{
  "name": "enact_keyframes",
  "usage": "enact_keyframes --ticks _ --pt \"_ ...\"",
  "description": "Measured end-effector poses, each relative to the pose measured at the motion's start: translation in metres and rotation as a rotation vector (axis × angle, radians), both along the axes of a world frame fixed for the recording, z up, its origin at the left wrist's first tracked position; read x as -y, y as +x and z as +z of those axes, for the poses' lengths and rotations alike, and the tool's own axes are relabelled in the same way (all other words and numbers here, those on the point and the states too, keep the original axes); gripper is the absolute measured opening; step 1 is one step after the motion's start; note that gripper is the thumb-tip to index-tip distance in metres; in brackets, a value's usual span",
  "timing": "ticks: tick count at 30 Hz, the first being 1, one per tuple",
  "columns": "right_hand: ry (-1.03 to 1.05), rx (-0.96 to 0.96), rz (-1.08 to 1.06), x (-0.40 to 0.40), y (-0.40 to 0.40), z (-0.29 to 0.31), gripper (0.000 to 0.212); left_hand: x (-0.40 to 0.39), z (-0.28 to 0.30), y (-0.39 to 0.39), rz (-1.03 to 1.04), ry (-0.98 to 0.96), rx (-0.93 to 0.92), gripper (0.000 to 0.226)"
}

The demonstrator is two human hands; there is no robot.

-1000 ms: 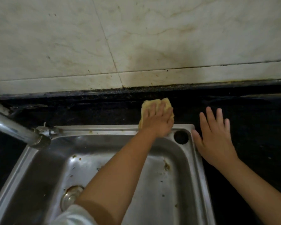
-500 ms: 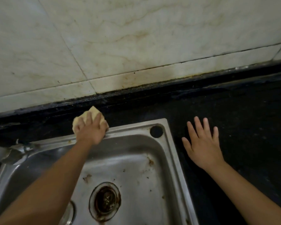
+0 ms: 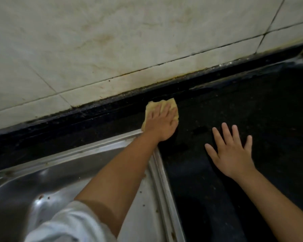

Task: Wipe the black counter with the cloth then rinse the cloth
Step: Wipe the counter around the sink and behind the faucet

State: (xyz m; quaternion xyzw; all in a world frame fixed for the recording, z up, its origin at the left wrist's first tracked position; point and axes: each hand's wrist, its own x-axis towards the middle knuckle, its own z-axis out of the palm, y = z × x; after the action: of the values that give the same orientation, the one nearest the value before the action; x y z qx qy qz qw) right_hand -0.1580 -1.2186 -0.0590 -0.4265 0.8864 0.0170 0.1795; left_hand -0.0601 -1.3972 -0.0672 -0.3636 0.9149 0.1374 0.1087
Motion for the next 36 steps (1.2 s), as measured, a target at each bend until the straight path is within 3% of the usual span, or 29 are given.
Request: enact_keyframes --ticks 4,6,10,14,17,20,23,27,31,36 --pt "-0.119 -0.069 0.026 -0.004 -0.001 -0.009 0.063 -0.006 0.001 -0.054 -0.066 0.022 0.021 0.052" --pt "-0.208 -0.057 -0.004 -0.007 0.000 -0.015 0.078 -0.001 0.002 -0.066 -0.121 0.014 0.027 0.052" --pt "-0.237 -0.118 -0.031 -0.005 -0.001 -0.021 0.078 0.008 0.002 -0.057 -0.225 -0.027 0.040 0.052" --pt "-0.256 -0.087 -0.028 -0.008 0.000 -0.019 0.091 0.034 -0.006 -0.015 -0.133 -0.074 0.087 0.053" --pt "-0.213 -0.115 -0.058 -0.007 0.000 -0.019 0.082 0.044 -0.015 0.015 -0.039 -0.090 0.170 0.071" --pt "-0.388 -0.056 -0.136 -0.009 0.001 -0.013 0.062 0.035 -0.018 0.019 0.016 -0.105 0.198 0.067" --pt "-0.609 0.201 -0.262 -0.017 -0.004 -0.012 0.060 0.014 -0.012 0.007 -0.102 -0.145 0.160 0.082" --pt "-0.816 0.364 -0.373 -0.024 -0.008 -0.008 0.055 -0.036 -0.004 -0.009 -0.241 -0.129 0.076 0.054" --pt "-0.876 0.535 -0.468 -0.032 -0.015 0.002 0.052 -0.068 -0.005 0.001 -0.422 -0.145 0.016 0.080" --pt "-0.736 0.420 -0.241 -0.062 -0.016 0.008 0.046 -0.112 -0.012 0.030 -0.632 -0.130 -0.212 0.054"
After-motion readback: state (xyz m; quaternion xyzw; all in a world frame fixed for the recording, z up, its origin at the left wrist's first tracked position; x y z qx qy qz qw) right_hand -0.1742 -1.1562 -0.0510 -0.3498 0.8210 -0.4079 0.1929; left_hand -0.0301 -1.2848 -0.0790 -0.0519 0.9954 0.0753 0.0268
